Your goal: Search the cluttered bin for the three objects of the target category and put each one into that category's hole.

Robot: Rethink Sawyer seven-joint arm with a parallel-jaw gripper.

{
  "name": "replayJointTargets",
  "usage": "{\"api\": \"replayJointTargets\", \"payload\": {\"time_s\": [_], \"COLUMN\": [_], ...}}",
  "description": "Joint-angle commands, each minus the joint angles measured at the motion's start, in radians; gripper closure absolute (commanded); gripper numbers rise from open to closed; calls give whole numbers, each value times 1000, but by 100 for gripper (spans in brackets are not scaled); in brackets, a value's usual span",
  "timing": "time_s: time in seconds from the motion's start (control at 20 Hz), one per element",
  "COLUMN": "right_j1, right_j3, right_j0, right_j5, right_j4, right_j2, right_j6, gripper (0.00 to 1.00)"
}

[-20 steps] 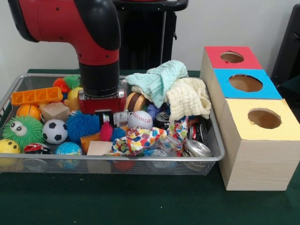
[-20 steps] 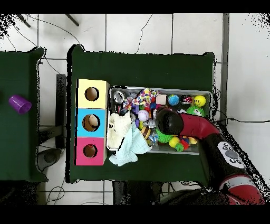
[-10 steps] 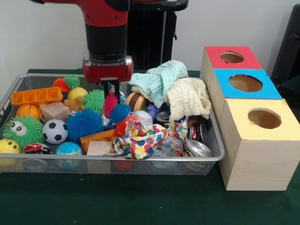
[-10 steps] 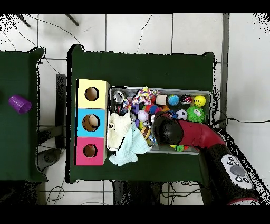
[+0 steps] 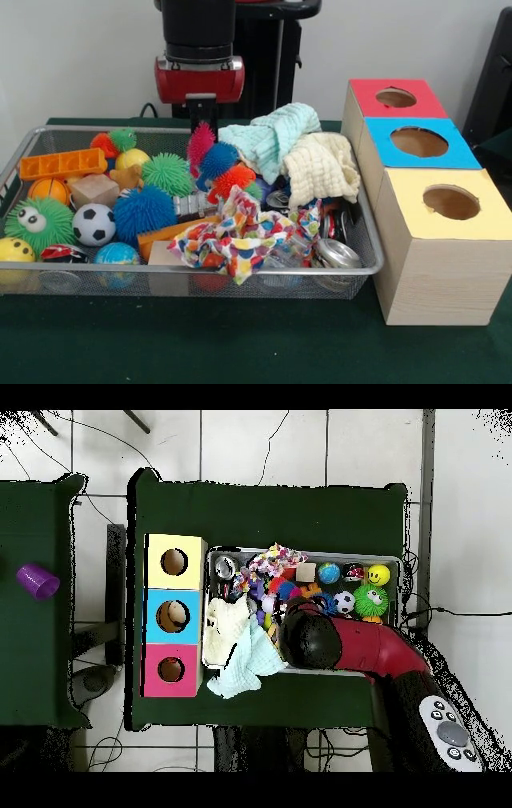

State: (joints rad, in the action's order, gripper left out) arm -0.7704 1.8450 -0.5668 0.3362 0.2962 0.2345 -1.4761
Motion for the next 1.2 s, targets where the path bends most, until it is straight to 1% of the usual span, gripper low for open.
{"api": "replayJointTargets", "payload": {"time_s": [0.05, 0.25, 0.4, 0.8, 1.0, 1.2], "right_j1": [-2, 11, 8, 3, 9, -27], "right_j3": [57, 60, 71, 86, 87, 96], "right_j0": [18, 41, 55, 60, 77, 89], "right_j5": [24, -1, -7, -7, -20, 6], "right_j4": [-38, -39, -50, -74, -79, -87], "right_j2": [9, -6, -14, -19, -34, -44], "right_j6": [-162, -181, -194, -189, -200, -199], "gripper": [100, 100, 100, 100, 100, 100]}}
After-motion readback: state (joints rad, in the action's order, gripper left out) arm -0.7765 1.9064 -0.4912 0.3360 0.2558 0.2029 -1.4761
